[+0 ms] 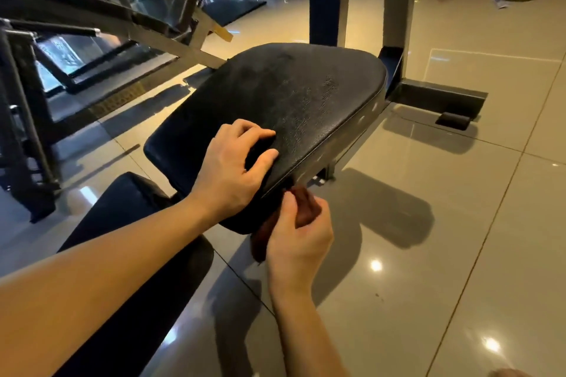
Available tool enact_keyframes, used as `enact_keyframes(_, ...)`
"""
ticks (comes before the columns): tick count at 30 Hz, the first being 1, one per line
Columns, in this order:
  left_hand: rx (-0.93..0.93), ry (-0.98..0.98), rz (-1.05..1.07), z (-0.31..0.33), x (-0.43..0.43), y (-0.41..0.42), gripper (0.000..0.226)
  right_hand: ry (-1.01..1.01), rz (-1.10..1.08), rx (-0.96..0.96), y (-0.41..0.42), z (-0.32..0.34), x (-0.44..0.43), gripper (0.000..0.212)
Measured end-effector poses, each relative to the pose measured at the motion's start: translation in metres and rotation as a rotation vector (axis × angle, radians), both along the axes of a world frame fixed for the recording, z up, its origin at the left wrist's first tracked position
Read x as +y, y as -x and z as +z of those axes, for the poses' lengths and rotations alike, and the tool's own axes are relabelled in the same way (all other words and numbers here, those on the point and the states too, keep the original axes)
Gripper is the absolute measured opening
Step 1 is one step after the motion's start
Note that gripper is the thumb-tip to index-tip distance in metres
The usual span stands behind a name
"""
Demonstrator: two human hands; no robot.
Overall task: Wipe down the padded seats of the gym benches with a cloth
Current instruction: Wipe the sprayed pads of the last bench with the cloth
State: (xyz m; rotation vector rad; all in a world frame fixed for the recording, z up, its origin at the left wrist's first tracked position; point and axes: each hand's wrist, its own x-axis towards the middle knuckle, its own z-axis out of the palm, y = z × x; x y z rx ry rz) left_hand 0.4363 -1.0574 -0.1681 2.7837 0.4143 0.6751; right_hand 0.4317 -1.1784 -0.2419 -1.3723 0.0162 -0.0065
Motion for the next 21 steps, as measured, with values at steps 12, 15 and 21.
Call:
enact_keyframes(12,-0.012,0.03,-0.011,0.0,0.001,0.0,0.039,-0.014,0.041,-0.077,0.004,0.006,0.0,0.028)
enact_keyframes(15,-0.03,0.028,-0.025,0.001,0.001,0.0,0.039,0.13,0.017,-0.259,0.026,0.005,0.001,0.019)
enact_keyframes(21,-0.042,0.044,-0.042,0.001,0.001,0.0,0.037,-0.116,0.147,-0.165,0.037,0.004,-0.011,0.03)
